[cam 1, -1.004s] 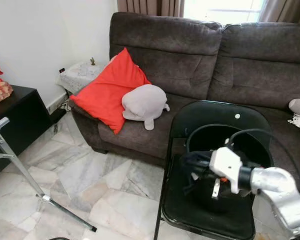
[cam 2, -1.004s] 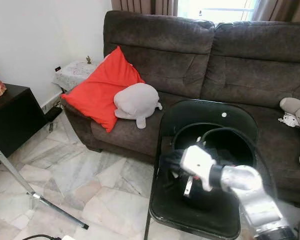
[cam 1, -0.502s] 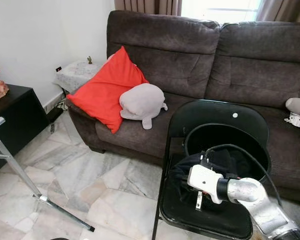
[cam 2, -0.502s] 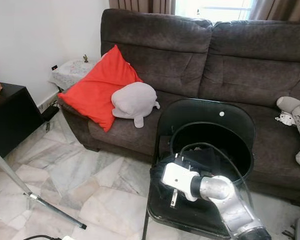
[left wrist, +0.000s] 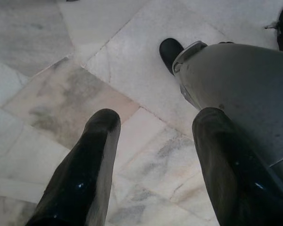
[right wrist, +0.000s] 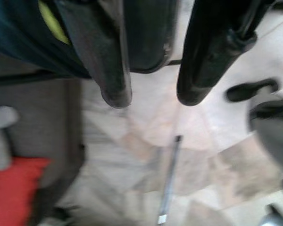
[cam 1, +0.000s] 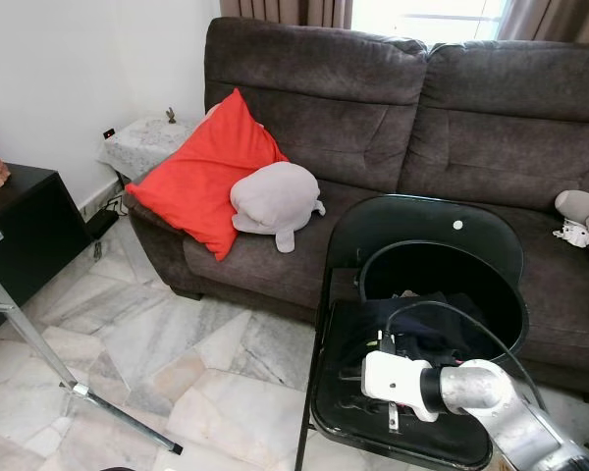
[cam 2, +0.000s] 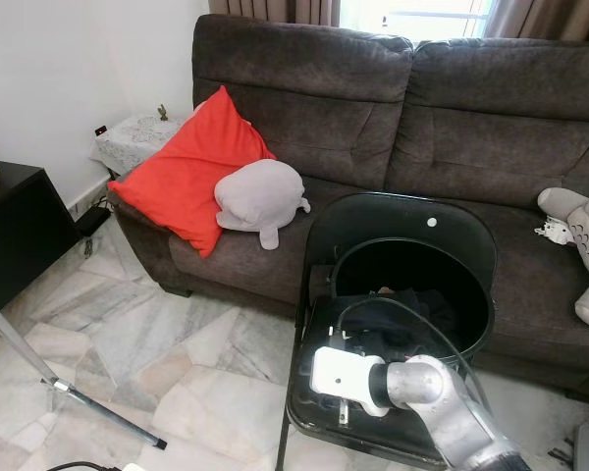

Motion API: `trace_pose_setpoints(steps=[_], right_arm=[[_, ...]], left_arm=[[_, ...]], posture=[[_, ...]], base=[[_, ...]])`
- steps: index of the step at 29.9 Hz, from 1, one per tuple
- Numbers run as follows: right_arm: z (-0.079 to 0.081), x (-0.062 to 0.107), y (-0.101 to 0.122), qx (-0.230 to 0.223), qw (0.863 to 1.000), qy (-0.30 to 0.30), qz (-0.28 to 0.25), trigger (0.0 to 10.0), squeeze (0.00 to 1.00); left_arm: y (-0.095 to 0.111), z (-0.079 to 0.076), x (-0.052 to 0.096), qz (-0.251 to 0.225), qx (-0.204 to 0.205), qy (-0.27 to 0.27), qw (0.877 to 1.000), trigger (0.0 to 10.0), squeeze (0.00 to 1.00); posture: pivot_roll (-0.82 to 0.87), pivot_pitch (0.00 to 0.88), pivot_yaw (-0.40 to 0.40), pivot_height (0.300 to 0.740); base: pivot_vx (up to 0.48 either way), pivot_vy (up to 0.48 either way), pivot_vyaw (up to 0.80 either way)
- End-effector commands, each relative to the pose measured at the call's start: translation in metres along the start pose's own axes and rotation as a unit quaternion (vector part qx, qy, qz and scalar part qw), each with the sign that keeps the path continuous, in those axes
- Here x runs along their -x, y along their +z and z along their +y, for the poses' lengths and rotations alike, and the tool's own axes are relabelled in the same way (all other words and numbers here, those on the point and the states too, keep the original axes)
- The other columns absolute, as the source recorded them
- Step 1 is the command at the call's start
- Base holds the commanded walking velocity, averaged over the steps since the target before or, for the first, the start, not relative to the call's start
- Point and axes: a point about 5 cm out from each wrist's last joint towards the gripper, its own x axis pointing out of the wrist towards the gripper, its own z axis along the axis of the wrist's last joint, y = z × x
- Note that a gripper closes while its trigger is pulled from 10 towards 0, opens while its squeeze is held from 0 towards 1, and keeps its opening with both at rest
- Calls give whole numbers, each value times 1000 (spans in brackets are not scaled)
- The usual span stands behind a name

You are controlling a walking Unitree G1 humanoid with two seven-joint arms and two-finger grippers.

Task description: Hang hanger

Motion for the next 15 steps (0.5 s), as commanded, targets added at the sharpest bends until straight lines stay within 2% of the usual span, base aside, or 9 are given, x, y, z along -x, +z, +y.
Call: trace_pose_setpoints(steps=[1, 4, 6, 9, 10, 12, 14, 15], right_arm=[[-9, 11, 6, 11, 999, -46, -4, 10000, 1000], [-12, 19, 6, 14, 996, -91, 7, 10000, 1000], [-3, 31, 0, 34, 990, -127, 45, 10000, 1000], [4, 38, -9, 59, 984, -145, 90, 10000, 1000], [7, 44, -17, 71, 976, -164, 122, 10000, 1000], [6, 48, -21, 74, 971, -181, 136, 10000, 1000], [2, 55, -30, 91, 952, -236, 173, 10000, 1000], [1, 56, -31, 98, 948, -245, 180, 10000, 1000]], left_arm=[[-3, 1, 0, 6, -2, 0, 1000, 10000, 0], [-3, 1, 0, 6, -3, -1, 1000, 10000, 0], [-3, 1, 0, 6, -4, -1, 1000, 10000, 0], [-2, 1, 0, 6, -6, -2, 1000, 10000, 0], [-2, 1, 0, 6, -7, -2, 1000, 10000, 0], [-2, 2, 0, 6, -8, -2, 1000, 10000, 0], [-2, 2, 0, 6, -10, -3, 1000, 10000, 0], [-2, 2, 0, 5, -10, -3, 1000, 10000, 0]], posture=[[-82, 32, 37, 740], [-86, 34, 37, 740], [-91, 36, 38, 740], [-95, 38, 41, 740], [-101, 38, 44, 740], [-102, 38, 44, 740], [-101, 37, 46, 740], [-101, 37, 46, 740]], base=[[0, 0, 0], [0, 0, 0], [0, 0, 0], [0, 0, 0], [0, 0, 0], [0, 0, 0], [0, 0, 0], [0, 0, 0]])
